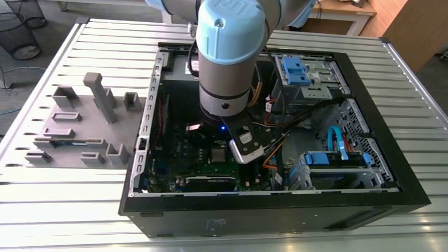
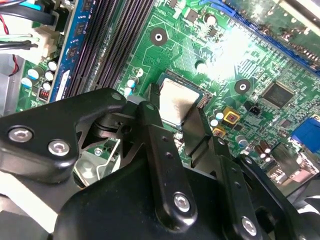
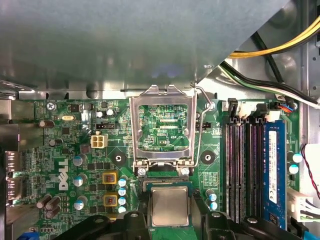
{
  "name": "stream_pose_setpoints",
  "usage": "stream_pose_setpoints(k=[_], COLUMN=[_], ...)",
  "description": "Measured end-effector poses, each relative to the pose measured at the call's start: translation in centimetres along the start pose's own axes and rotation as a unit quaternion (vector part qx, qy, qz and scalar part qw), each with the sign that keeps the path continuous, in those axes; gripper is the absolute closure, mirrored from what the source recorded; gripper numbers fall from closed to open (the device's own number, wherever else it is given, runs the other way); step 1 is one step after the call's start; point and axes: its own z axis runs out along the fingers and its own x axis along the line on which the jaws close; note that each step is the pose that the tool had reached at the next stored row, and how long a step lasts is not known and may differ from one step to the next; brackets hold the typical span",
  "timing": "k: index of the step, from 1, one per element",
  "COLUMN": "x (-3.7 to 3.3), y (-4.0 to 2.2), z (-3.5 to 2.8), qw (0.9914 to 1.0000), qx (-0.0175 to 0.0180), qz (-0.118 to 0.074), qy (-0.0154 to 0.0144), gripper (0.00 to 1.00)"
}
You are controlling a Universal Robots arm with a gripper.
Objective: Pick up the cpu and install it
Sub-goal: 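Place the cpu into insertion slot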
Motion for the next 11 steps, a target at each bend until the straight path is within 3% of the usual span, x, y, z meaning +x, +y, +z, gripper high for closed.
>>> stream_pose_setpoints(k=[6, 11], x=[0.0, 0.0], y=[-0.02, -0.01], z=[0.11, 0.12], qw=[0.99997, 0.99996], qx=[0.0058, 0.0061], qz=[-0.005, -0.006], qy=[0.0, -0.0001], gripper=[0.55, 0.55])
